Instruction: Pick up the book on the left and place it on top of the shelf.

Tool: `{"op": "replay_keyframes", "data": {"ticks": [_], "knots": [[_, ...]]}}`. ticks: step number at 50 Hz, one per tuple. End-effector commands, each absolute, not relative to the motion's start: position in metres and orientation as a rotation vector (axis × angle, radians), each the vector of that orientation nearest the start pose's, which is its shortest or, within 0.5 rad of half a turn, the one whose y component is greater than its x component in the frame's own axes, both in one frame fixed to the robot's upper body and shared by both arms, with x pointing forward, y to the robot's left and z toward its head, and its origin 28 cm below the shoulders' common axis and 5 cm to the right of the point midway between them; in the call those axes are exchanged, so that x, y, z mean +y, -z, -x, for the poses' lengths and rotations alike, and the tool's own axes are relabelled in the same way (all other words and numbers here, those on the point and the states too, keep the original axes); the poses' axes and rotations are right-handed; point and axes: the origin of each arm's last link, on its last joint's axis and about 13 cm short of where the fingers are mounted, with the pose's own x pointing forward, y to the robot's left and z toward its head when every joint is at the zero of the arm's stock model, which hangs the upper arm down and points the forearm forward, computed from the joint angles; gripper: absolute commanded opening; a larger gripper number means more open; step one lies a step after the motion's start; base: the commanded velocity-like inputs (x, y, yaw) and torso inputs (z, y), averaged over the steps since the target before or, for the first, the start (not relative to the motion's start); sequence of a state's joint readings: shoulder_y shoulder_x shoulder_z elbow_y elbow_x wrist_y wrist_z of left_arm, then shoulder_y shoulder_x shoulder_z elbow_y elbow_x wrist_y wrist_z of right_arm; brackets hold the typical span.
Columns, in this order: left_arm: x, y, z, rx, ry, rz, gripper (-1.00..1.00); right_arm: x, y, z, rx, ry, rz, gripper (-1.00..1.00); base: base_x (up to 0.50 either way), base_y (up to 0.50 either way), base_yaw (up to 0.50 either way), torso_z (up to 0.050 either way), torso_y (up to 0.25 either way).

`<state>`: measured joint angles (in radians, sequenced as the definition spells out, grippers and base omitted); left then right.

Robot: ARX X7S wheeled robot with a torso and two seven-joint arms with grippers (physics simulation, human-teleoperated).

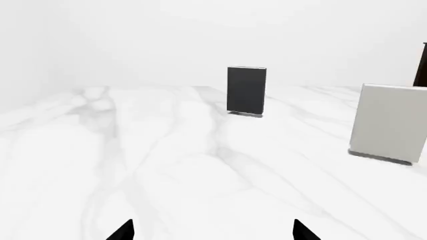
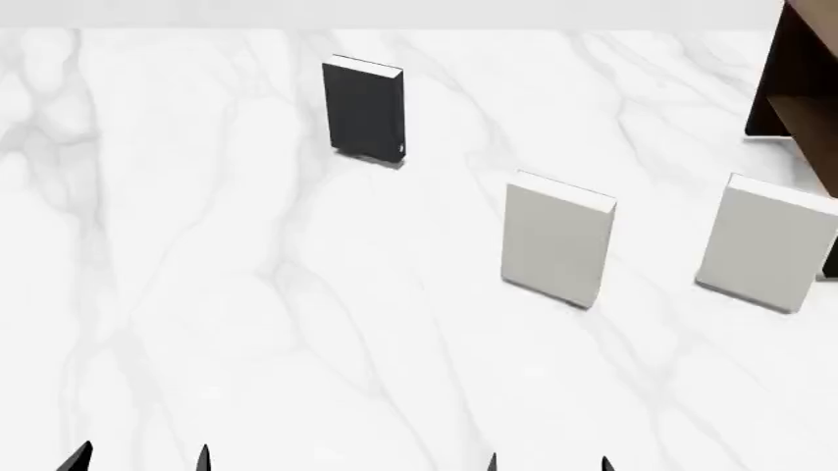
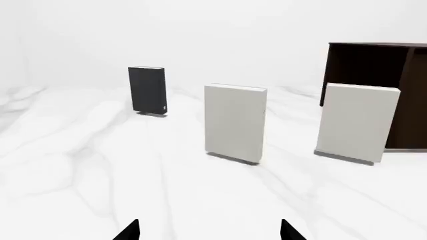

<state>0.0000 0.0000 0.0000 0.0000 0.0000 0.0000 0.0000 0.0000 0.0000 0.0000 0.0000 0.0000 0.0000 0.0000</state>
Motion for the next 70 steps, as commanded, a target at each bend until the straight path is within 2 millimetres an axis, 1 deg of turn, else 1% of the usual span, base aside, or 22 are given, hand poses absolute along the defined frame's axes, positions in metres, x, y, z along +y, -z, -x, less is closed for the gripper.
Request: {"op": "replay_keyframes", "data": {"ticks": [1,17,20,31,49,54,56,61,62,65,67,68,70], "knots": [[0.207,-0.012,-0.21,0.004,-0.004,0.001,1.0,-0.097,-0.013,-0.21,0.003,0.0,0.006,1.0,0.0,0.0,0.0,0.0,0.0],[0.206,-0.01,-0.21,0.007,-0.005,-0.02,1.0,-0.097,-0.012,-0.209,0.013,-0.008,-0.008,1.0,0.0,0.0,0.0,0.0,0.0],[0.206,-0.011,-0.209,0.007,-0.005,-0.023,1.0,-0.097,-0.012,-0.209,0.03,-0.015,-0.034,1.0,0.0,-0.45,0.0,0.0,0.0],[0.205,-0.011,-0.209,0.004,-0.005,-0.026,1.0,-0.097,-0.011,-0.209,0.029,0.0,-0.027,1.0,0.0,-0.45,0.0,0.0,0.0],[0.204,-0.011,-0.209,0.034,-0.008,-0.043,1.0,-0.096,-0.011,-0.209,0.026,0.005,-0.014,1.0,0.0,0.0,0.0,0.0,0.0],[0.205,-0.015,-0.209,0.022,-0.009,0.002,1.0,-0.096,-0.013,-0.21,0.025,0.007,-0.01,1.0,0.0,0.0,0.0,0.0,0.0],[0.204,-0.018,-0.21,0.025,-0.009,-0.003,1.0,-0.096,-0.017,-0.211,0.027,0.004,-0.009,1.0,0.0,0.0,0.0,0.0,0.0],[0.207,-0.044,-0.218,0.01,0.001,-0.003,1.0,-0.097,-0.045,-0.221,0.028,-0.024,-0.02,1.0,0.0,0.0,0.0,0.0,0.0],[0.208,-0.055,-0.223,0.0,0.004,0.001,1.0,-0.098,-0.058,-0.226,0.018,-0.026,-0.023,1.0,0.0,0.0,0.0,0.0,0.0],[0.211,-0.071,-0.23,-0.015,0.008,0.003,1.0,-0.099,-0.078,-0.235,-0.013,-0.023,-0.01,1.0,0.0,0.0,0.0,0.0,0.0],[0.213,-0.082,-0.235,-0.021,0.01,0.004,1.0,-0.099,-0.094,-0.243,-0.055,-0.016,0.013,1.0,0.0,0.0,0.0,0.0,0.0],[0.215,-0.092,-0.24,-0.025,0.009,0.011,1.0,-0.1,-0.106,-0.25,-0.066,-0.012,0.017,1.0,0.0,0.0,0.0,0.0,0.0],[0.216,-0.099,-0.243,-0.03,0.01,0.008,1.0,-0.1,-0.115,-0.254,-0.07,-0.014,0.015,1.0,0.0,0.0,0.0,0.0,0.0]]}}
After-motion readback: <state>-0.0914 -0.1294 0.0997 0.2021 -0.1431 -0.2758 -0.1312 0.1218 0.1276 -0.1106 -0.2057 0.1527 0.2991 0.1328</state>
